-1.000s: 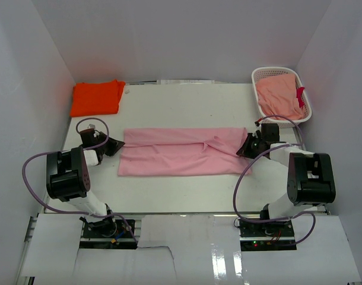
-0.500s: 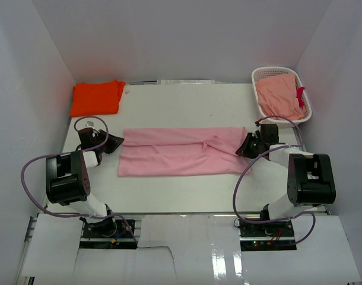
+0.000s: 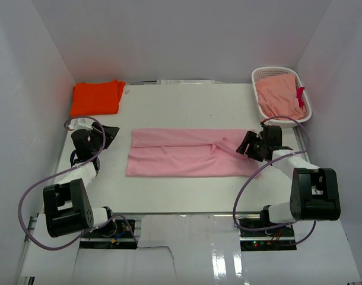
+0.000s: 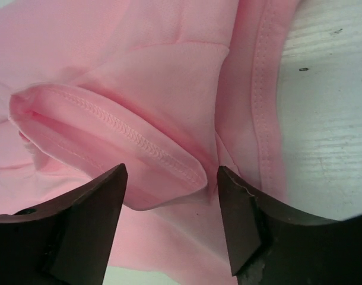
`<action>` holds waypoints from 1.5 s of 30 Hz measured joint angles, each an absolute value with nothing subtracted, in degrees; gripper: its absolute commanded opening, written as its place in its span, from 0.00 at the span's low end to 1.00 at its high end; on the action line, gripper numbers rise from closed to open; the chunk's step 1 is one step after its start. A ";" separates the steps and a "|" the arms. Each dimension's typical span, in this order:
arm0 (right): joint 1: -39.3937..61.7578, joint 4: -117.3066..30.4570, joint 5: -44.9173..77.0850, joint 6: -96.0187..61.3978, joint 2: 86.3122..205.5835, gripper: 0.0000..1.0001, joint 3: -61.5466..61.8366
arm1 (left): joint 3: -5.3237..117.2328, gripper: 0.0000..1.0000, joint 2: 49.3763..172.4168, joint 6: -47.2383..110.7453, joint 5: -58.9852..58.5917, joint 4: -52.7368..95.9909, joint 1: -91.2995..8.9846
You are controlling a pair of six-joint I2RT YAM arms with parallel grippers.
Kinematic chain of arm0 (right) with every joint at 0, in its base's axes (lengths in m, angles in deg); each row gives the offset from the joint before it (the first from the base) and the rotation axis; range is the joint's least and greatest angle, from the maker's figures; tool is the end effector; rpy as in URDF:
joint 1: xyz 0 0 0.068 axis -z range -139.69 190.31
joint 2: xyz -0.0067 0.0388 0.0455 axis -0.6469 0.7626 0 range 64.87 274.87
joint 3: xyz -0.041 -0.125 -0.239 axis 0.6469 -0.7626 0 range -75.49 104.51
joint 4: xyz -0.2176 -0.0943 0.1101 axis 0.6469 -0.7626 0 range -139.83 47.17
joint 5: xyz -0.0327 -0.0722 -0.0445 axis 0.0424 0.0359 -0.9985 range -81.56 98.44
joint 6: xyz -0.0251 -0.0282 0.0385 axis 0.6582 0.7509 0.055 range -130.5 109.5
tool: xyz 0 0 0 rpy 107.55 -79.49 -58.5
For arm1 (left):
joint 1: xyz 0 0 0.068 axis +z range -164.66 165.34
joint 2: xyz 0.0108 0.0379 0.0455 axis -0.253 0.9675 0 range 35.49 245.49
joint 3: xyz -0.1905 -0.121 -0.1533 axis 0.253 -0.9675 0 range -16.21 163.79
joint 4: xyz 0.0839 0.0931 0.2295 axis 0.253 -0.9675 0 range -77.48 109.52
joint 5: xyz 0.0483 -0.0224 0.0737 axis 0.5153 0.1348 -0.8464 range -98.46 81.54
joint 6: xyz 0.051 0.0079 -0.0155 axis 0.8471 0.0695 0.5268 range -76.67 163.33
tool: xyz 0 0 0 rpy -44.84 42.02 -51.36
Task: Fold and stack the t-shirts
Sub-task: Fold the other side of the tshirt into a rectangle
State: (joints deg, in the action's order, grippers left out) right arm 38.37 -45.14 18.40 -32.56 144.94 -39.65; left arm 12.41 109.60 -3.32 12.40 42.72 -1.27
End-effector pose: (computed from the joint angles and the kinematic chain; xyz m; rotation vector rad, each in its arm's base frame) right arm 0.2665 0.0152 0.1664 0.3379 2.3818 0.4038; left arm 0.2574 0.0482 0.1941 -0.7832 1.8468 -0.7333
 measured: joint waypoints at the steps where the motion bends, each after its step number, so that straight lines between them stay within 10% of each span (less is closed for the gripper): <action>1: 38.37 -45.42 17.94 -32.36 144.33 0.72 -39.63 | 12.45 0.57 109.38 -3.19 12.47 43.27 -1.27; 19: 32.78 -48.17 18.31 -29.98 144.72 0.67 -29.21 | 31.95 0.48 128.00 2.10 22.68 46.81 -13.77; 26: 31.27 -49.83 19.67 -27.60 148.70 0.60 -21.34 | 44.76 0.00 143.30 4.44 29.08 45.00 -23.91; 45: 27.07 -55.87 23.82 -26.40 155.02 0.48 -16.99 | 68.73 0.00 163.71 6.14 33.47 37.78 -38.78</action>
